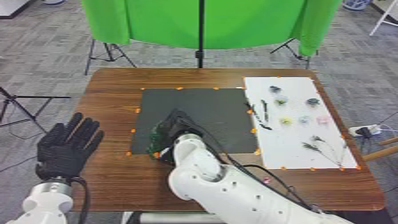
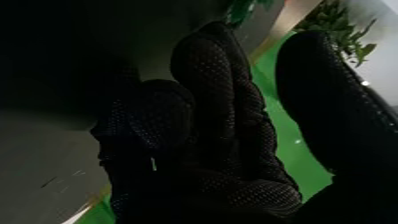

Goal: Arrange flowers

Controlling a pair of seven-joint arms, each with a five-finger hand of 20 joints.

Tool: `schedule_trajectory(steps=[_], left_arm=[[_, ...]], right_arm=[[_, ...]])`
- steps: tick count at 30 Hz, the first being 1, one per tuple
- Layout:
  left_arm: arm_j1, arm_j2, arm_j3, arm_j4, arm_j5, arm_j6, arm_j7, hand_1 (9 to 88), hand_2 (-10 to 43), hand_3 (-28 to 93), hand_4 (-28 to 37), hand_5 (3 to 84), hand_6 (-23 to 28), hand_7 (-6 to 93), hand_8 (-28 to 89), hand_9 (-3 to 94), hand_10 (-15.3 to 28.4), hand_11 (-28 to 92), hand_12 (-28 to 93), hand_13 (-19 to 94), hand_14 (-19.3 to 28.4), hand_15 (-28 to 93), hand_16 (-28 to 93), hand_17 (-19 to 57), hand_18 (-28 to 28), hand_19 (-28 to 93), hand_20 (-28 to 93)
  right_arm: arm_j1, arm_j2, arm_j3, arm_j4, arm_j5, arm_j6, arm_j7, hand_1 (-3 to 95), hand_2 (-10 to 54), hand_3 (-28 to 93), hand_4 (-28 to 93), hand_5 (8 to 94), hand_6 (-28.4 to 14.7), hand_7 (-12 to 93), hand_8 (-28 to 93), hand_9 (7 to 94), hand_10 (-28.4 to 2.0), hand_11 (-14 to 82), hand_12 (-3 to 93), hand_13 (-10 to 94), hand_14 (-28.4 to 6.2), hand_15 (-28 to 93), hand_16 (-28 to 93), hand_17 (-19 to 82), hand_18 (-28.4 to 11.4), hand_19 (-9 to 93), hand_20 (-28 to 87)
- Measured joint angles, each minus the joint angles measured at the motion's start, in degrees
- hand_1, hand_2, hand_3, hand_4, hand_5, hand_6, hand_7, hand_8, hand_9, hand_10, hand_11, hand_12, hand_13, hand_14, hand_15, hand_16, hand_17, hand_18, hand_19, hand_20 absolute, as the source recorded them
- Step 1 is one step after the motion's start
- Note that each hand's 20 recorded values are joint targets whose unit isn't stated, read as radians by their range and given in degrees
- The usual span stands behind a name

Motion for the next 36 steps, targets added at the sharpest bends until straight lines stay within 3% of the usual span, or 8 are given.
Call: schedule_trajectory(steps=[8,11,16,23,31,36], left_arm=[[2.4,-2.71,-1.84,-0.66,0.03,-0.20,0.33,29.6,15.7,78,-21.0,51.7,9.9,16.7,-8,42.5,16.6,21,13,30,15.5,36,-6,-3.5,12.6,28,14],[3.0,-3.23,-2.11,-0.79,0.06,-0.29,0.62,29.5,15.7,78,-21.0,51.6,9.9,16.7,-8,42.5,16.6,21,13,30,15.4,36,-6,-3.5,12.6,28,14],[3.7,-3.63,-2.64,-0.99,0.06,-0.47,0.95,29.6,15.8,77,-21.0,51.6,9.9,16.6,-8,42.5,16.6,21,13,30,15.4,36,-6,-3.5,12.6,28,14],[4.1,-3.72,-3.34,-1.18,0.06,-0.61,1.36,29.5,15.8,77,-20.9,51.6,9.8,16.8,-8,42.5,16.7,21,13,30,15.4,36,-6,-3.5,12.6,28,14],[4.4,-3.72,-3.55,-1.40,0.02,-0.61,1.67,29.5,15.8,77,-20.9,51.5,9.8,16.8,-8,42.5,16.7,21,13,30,15.4,36,-6,-3.6,12.6,28,14],[4.7,-3.75,-3.45,-1.64,0.01,-0.63,1.96,29.5,15.8,78,-20.9,51.5,9.8,16.8,-8,42.5,16.7,21,13,30,15.3,36,-6,-3.5,12.6,28,14]], right_arm=[[-6.0,6.3,9.9,-12.9,3.1,-2.4,-2.3,37.7,-9.2,76,-19,71.0,-6.6,26,-2,77.1,-17.3,45.3,28.9,73,-13.9,71,27,33,-26.9,86,22],[-9.8,10.7,15.4,-18.4,-0.7,-3.6,-3.8,37.0,-8.8,76,-18,71.1,-6.6,25,-9,76.9,-17.4,44.6,29.1,73,-14.1,71,27,32,-26.9,86,22],[-17.1,19.2,27.4,-25.6,-3.8,-4.9,-2.6,36.9,-8.3,73,-18,67.1,-7.9,20,-10,73.3,-19.0,41.0,27.7,70,-14.6,70,27,30,-26.6,84,20],[-32.6,31.2,49.6,-35.3,7.0,-17.9,1.2,36.3,-9.5,71,-20,64.3,-8.2,16,-9,71.7,-19.0,39.4,27.1,68,-14.6,70,26,28,-25.8,82,21],[-49.7,34.2,67.8,-34.0,-7.3,-17.8,0.4,36.7,-9.5,71,-24,62.9,-7.4,15,-9,70.5,-18.0,41.6,27.8,67,-14.2,71,27,28,-25.0,81,22],[-52.7,34.4,70.8,-31.9,-10.0,-18.8,1.0,37.7,-9.5,70,-27,64.4,-6.6,16,-10,70.9,-17.4,43.4,28.4,67,-14.0,73,28,29,-25.1,81,23]])
